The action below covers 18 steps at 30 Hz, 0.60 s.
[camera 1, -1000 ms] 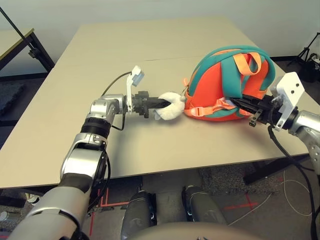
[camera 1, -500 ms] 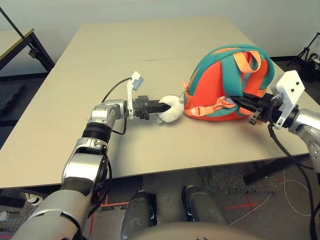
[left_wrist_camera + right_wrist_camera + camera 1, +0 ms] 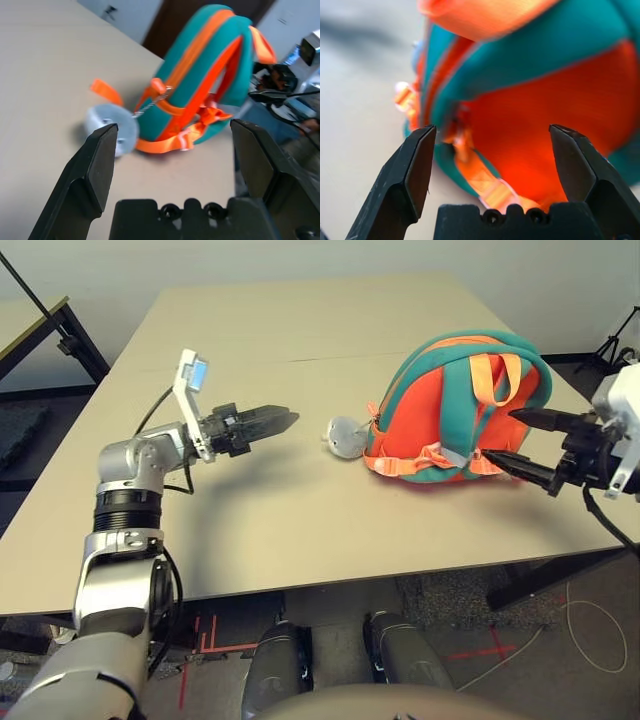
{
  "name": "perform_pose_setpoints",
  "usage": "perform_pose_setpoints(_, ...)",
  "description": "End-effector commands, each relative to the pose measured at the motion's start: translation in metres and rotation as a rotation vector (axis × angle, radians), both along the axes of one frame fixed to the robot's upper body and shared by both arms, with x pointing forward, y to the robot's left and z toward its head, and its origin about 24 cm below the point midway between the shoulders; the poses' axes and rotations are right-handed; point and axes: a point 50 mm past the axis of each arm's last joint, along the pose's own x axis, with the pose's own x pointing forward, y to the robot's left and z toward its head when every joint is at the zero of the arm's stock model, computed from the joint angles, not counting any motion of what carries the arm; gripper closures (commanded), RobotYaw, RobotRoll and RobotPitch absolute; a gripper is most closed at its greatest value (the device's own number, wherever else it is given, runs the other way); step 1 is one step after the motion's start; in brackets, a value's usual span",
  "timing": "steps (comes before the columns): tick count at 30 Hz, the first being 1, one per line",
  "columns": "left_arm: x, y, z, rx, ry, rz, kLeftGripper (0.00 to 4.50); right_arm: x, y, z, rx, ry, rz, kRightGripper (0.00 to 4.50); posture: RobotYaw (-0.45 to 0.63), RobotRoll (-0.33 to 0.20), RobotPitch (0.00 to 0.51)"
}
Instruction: Put the pencil case into the backpack and zip it.
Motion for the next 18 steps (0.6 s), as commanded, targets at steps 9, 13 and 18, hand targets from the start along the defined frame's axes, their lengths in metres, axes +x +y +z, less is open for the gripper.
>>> perform_pose_setpoints(9,-0.032,0.032,-0.012,0.057,-0.065,0.385,0.00,0.019,-0.071,-0.035,0.164,-0.038,-0.458,0.03,-0.15,0.000,0.037)
perform_pose_setpoints(13,-0.034,0.038,-0.020,0.092,-0.084,0.536,0.00,0.027,-0.083,-0.048,0.172,-0.042,-0.559,0.03,-0.13,0.000,0.042)
perform_pose_setpoints(18,-0.033,0.045,-0.040,0.150,-0.085,0.715,0.00,0.039,-0.101,-0.060,0.202,-0.095,-0.770,0.03,-0.09,0.000,0.046)
